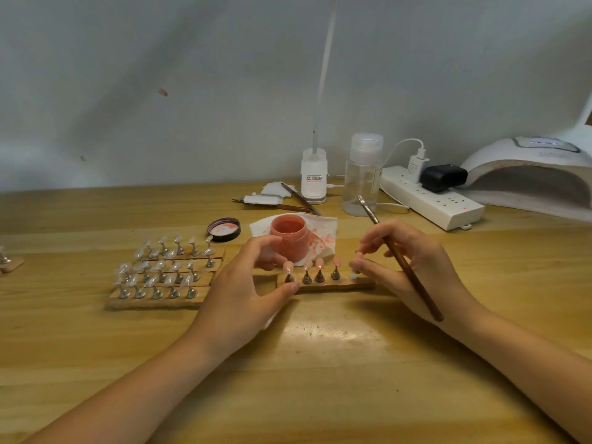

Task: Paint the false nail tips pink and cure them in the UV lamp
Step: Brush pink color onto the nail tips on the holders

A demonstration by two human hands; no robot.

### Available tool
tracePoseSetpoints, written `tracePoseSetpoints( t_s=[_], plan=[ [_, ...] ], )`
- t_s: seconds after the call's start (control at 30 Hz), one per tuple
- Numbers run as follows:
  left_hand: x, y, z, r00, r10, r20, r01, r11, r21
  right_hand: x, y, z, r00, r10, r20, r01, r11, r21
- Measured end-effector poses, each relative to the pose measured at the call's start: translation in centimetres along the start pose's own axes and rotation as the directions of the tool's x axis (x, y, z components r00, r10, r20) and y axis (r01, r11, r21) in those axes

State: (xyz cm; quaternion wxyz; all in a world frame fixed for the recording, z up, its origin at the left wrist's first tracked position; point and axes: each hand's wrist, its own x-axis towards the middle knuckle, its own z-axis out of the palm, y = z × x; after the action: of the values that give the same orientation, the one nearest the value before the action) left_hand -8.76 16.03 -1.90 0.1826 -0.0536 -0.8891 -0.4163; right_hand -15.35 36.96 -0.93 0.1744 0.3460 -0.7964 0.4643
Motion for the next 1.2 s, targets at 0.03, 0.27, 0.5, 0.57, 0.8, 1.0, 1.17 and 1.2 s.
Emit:
tracePoseSetpoints(
  t_s=[0.03,0.27,0.5,0.57,0.8,1.0,1.17,1.2],
  plan=[
    [0.0,0.0,0.0,1.0,-0.008,0.004,0.008,1.0,0.011,0.0,0.0,0.0,1.0,-0.001,0.019,0.001,1.0,-0.001],
    [0.1,0.1,-0.1,0.999,-0.043,0.011,0.043,0.999,0.018,0.0,0.2,0.1,0.996,0.016,0.089,-0.014,1.0,-0.024],
    [0.1,0.5,-0.1,0.995,-0.102,0.002,0.102,0.992,0.072,-0.1,0.0,0.0,0.995,0.023,0.094,-0.019,0.999,-0.039],
    [0.2,0.7,-0.1,0.993,-0.116,0.03,0.112,0.987,0.114,-0.2,-0.3,0.0,0.996,0.022,0.085,-0.018,0.999,-0.04],
    [0.2,0.7,-0.1,0.989,-0.125,0.078,0.114,0.985,0.133,-0.4,-0.7,0.0,0.999,-0.03,-0.018,0.029,0.997,-0.078],
    [-0.1,0.5,-0.2,0.999,-0.052,-0.012,0.052,0.998,0.028,-1.7,-1.7,-0.2,0.976,-0.159,-0.149,0.179,0.975,0.129],
    [-0.1,0.5,-0.3,0.999,0.004,-0.041,-0.002,0.999,0.044,-2.6,-2.7,0.7,0.988,-0.111,-0.104,0.134,0.958,0.253],
    [-0.1,0.5,-0.3,0.999,0.011,-0.042,-0.009,0.999,0.052,-2.6,-2.8,0.9,0.99,-0.102,-0.102,0.125,0.96,0.25]
  ],
)
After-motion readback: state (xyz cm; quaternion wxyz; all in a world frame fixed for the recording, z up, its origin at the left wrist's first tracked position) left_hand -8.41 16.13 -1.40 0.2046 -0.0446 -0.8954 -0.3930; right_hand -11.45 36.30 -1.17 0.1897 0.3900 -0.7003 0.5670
